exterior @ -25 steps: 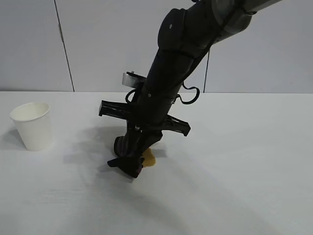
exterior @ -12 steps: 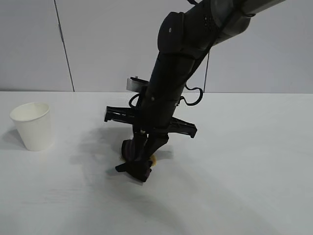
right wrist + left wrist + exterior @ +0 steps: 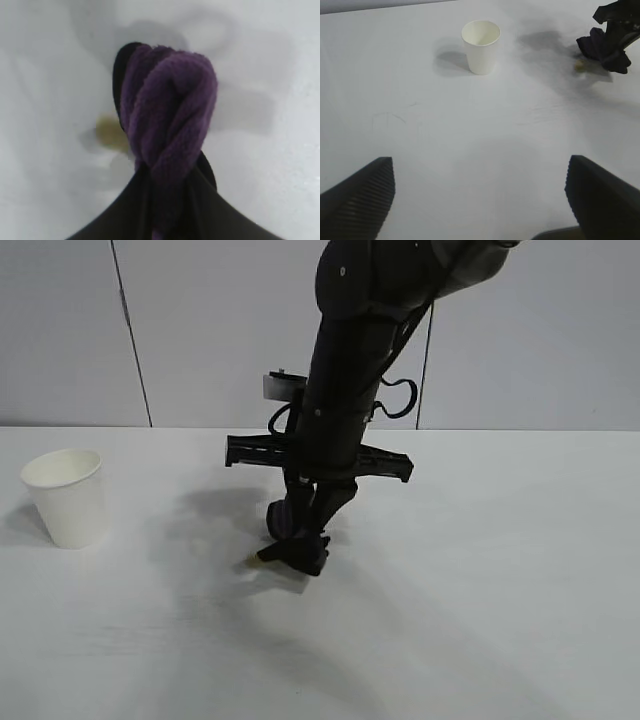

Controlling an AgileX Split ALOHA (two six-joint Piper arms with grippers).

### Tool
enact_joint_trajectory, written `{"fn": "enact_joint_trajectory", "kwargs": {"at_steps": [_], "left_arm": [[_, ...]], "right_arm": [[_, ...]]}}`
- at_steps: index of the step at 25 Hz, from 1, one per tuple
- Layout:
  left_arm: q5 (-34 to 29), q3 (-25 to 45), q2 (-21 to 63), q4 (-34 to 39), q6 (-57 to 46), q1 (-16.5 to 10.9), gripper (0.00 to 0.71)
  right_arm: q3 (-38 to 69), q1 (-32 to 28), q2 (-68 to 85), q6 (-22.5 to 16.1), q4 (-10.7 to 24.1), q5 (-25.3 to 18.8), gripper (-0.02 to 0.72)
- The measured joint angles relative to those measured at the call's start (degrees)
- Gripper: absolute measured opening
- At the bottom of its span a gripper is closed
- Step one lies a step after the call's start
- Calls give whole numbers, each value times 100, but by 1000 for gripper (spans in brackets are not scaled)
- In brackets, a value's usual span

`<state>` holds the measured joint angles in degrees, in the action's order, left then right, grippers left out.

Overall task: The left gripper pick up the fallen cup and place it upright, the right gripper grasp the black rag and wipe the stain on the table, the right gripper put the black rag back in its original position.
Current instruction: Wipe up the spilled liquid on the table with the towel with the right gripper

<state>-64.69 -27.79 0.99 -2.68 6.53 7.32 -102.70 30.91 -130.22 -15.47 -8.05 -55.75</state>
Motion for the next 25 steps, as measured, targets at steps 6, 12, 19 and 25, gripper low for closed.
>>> {"fn": "enact_joint_trajectory", "kwargs": {"at_steps": [6,12,19,25], "left_arm": [[0,0,0,0,0,0,664],[0,0,0,0,0,0,664],[0,0,0,0,0,0,664],[0,0,0,0,0,0,664]], "right_arm": [[-7,0,-120,240,-923,65,94],[-7,33,-382,460,-1369,122,94],[-34,161,-471,568,-1499,128,94],[-64,146,-471,560,-1120,-27,94]]}}
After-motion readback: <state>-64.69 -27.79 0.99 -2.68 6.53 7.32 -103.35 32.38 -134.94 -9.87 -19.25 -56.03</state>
